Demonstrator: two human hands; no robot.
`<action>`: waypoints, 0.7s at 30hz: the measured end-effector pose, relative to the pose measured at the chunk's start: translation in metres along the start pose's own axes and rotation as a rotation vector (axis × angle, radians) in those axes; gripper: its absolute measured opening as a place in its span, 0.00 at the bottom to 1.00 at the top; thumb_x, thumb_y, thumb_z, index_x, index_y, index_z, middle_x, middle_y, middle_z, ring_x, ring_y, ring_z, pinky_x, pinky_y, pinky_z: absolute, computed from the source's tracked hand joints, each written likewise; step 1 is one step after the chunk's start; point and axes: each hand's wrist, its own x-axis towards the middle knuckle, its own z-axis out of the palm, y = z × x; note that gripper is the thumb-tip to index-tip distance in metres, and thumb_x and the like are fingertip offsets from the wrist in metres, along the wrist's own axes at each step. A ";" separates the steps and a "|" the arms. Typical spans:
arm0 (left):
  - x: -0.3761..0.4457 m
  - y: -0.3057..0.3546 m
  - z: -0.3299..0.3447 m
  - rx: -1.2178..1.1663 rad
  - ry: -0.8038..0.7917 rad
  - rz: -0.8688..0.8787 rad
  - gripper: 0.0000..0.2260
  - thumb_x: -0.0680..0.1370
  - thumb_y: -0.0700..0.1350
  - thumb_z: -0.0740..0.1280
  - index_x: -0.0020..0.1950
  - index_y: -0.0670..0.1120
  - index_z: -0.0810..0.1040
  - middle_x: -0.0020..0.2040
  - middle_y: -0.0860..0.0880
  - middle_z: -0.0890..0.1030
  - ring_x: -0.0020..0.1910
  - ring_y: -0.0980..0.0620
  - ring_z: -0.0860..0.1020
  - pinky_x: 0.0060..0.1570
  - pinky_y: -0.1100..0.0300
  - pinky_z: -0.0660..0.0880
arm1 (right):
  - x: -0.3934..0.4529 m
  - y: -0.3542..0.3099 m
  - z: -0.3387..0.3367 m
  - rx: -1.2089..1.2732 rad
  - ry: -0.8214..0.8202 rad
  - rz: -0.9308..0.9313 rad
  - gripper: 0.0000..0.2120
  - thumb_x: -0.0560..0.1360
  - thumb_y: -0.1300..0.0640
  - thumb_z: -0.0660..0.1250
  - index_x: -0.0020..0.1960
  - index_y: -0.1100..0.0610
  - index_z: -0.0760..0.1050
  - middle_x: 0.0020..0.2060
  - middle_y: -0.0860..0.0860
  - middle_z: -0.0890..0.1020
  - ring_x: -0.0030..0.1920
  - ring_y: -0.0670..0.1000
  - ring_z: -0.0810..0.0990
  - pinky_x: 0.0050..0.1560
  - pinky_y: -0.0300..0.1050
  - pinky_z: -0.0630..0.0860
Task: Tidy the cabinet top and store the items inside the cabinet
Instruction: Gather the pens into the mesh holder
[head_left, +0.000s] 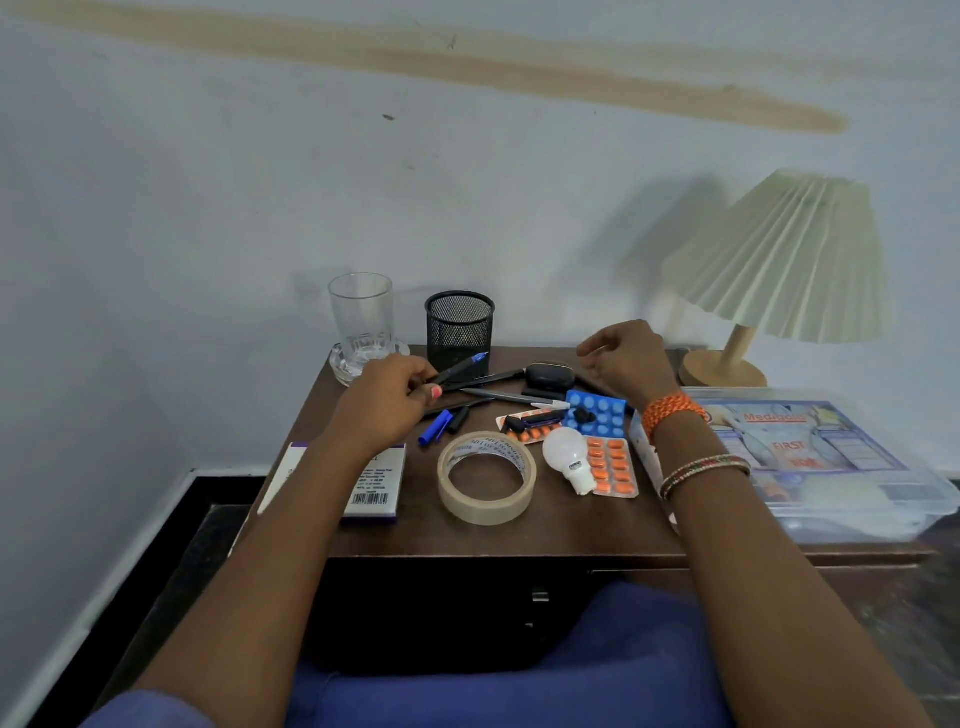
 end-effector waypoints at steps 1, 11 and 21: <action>0.001 0.003 0.002 0.000 -0.004 0.008 0.05 0.77 0.44 0.66 0.51 0.48 0.81 0.42 0.52 0.79 0.42 0.54 0.75 0.43 0.59 0.69 | 0.000 0.001 0.000 -0.037 -0.012 0.000 0.07 0.72 0.68 0.67 0.45 0.61 0.82 0.47 0.60 0.83 0.52 0.55 0.81 0.58 0.50 0.77; 0.008 0.012 0.013 0.042 -0.086 0.028 0.05 0.77 0.45 0.66 0.51 0.50 0.81 0.45 0.50 0.81 0.45 0.52 0.78 0.47 0.53 0.76 | -0.007 0.000 0.039 -0.501 -0.097 -0.085 0.10 0.76 0.55 0.66 0.53 0.59 0.78 0.51 0.58 0.81 0.51 0.59 0.80 0.49 0.48 0.76; 0.006 0.007 0.008 0.052 -0.078 0.030 0.07 0.77 0.45 0.66 0.54 0.48 0.80 0.46 0.50 0.81 0.46 0.52 0.77 0.49 0.53 0.76 | -0.007 -0.006 0.049 -0.604 -0.127 -0.146 0.09 0.76 0.61 0.64 0.55 0.58 0.79 0.52 0.58 0.81 0.50 0.59 0.80 0.47 0.47 0.75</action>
